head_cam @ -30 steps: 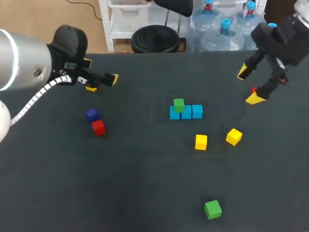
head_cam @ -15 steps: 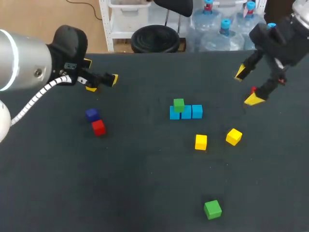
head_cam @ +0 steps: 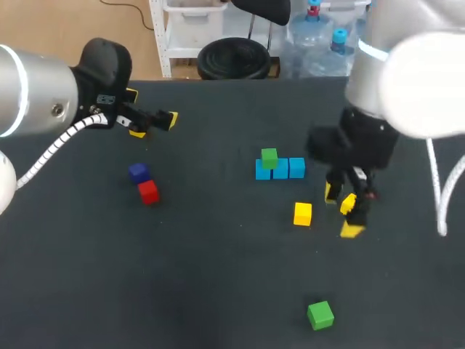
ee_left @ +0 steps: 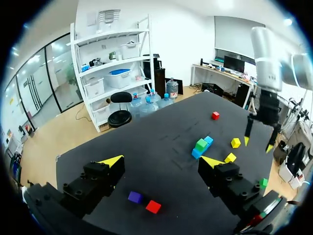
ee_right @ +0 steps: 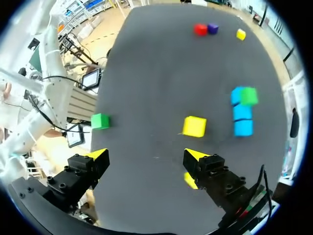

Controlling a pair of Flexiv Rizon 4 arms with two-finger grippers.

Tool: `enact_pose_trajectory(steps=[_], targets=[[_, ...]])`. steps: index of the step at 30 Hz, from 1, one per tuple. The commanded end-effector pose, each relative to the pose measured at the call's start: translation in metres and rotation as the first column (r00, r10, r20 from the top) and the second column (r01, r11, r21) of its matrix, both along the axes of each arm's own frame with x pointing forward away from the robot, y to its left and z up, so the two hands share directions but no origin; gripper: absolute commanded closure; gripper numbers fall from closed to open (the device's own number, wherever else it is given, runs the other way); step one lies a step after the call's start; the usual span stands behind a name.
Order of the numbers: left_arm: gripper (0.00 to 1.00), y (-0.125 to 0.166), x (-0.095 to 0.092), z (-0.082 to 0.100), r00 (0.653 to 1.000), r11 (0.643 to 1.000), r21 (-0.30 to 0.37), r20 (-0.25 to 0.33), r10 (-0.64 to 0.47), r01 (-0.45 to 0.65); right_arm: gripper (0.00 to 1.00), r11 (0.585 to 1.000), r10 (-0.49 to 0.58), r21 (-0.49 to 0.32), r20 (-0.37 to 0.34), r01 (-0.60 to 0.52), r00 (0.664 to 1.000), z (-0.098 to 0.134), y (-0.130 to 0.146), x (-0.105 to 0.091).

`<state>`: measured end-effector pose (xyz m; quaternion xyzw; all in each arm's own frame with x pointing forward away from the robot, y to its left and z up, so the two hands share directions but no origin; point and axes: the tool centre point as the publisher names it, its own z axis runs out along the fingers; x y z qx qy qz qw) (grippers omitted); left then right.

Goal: Place the blue cubes, place green cubes on the blue cubes, place the yellow cubes on the green cubes, then place the red cubes on the yellow cubes, and place purple cube on the red cubes.

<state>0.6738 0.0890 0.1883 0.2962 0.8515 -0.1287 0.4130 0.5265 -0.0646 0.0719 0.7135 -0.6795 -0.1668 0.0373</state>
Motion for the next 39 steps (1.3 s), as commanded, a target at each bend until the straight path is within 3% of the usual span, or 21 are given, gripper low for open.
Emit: enact_pose_trajectory(steps=[1,7,17,25,39], targets=[[0.0,-0.001,0.0,-0.001,1.0,1.0,-0.001,0.002,0.001,-0.001,0.0,1.0,-0.015,0.026,0.033,0.014,0.999,-0.002,-0.012,-0.034],[0.0,-0.001,0.0,-0.001,1.0,1.0,-0.001,0.002,0.001,-0.001,0.0,0.995,0.062,0.073,0.066,-0.067,0.996,0.0,0.009,-0.077],[0.0,-0.001,0.0,-0.001,1.0,1.0,-0.001,0.002,0.001,-0.001,0.0,0.99,0.139,-0.026,0.066,-0.137,0.988,-0.04,0.022,-0.118],[0.0,-0.001,0.0,-0.001,1.0,1.0,-0.001,0.002,0.001,-0.001,0.0,0.988,0.152,-0.023,0.106,-0.15,0.983,-0.046,0.027,-0.128],[0.0,-0.001,0.0,-0.001,1.0,1.0,-0.001,0.002,0.001,-0.001,0.0,0.982,0.188,-0.033,0.114,-0.185,0.976,-0.063,0.036,-0.134]])
